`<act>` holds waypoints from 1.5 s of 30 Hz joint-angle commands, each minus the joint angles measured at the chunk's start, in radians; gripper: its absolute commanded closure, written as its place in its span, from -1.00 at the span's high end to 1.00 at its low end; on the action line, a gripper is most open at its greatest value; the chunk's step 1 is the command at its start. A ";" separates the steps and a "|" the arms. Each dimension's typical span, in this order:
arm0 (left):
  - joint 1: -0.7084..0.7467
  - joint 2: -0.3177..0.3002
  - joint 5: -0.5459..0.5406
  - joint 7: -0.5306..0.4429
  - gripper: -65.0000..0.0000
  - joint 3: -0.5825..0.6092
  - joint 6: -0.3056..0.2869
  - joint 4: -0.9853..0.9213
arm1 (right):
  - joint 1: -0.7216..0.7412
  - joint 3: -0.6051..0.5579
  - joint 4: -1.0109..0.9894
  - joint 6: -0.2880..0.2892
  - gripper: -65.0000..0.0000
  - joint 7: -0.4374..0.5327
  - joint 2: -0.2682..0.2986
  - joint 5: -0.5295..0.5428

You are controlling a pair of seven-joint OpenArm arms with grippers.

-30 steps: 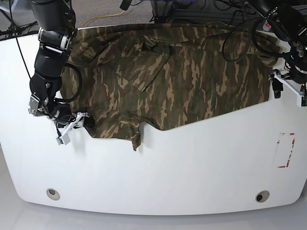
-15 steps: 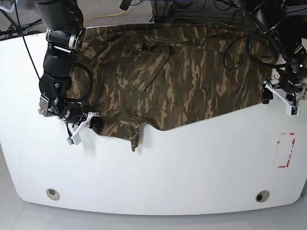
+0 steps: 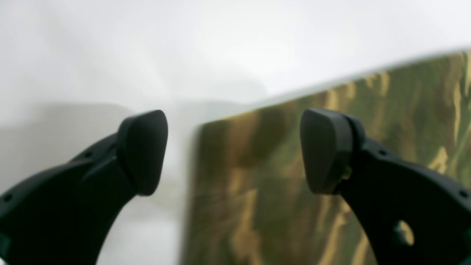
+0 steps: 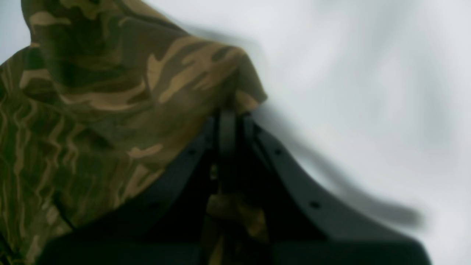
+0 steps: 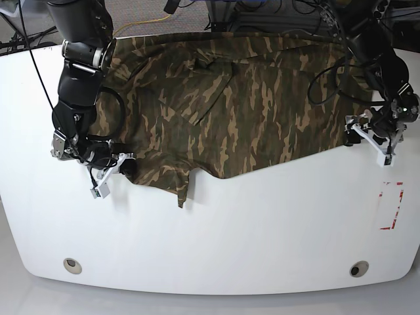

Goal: Fold the T-shirt properly
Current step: 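Reach both grippers to the shirt's opposite edge and grasp it, then fold the grasped edge over onto the shirt with both grippers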

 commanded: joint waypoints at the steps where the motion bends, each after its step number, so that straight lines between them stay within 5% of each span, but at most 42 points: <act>1: -0.019 -0.012 -0.015 -0.015 0.63 0.012 -0.002 0.006 | 0.019 0.001 0.050 0.001 -1.00 0.002 0.015 0.001; 8: -0.019 -0.007 -0.015 -0.015 0.45 0.069 -0.002 -0.003 | 0.007 0.001 0.128 0.001 -1.00 -0.005 0.013 0.001; 14: -0.031 -0.010 -0.015 -0.015 -0.76 0.115 -0.004 -0.057 | 0.010 0.001 0.150 0.001 -1.00 -0.005 0.015 0.001; 16: -0.040 -0.010 -0.015 -0.015 -1.00 0.115 -0.004 -0.060 | 0.010 0.001 0.151 0.001 -1.00 -0.005 0.015 0.001; 21: -0.032 -0.009 -0.018 -0.015 -1.00 0.108 -0.010 0.004 | 0.007 0.000 0.216 0.001 -1.00 -0.024 0.017 0.001; 33: 0.101 0.025 -0.021 -0.015 -1.00 0.108 -0.013 0.388 | -0.059 0.011 0.612 0.001 -1.00 -0.249 0.027 0.013; 38: 0.161 0.025 -0.021 -0.015 -1.00 0.101 -0.079 0.466 | -0.134 0.012 0.797 0.001 -1.00 -0.334 0.027 0.019; 45: 0.212 0.053 -0.018 -0.013 -1.00 -0.055 -0.084 0.500 | -0.301 0.113 0.998 0.001 -1.00 -0.406 0.030 0.155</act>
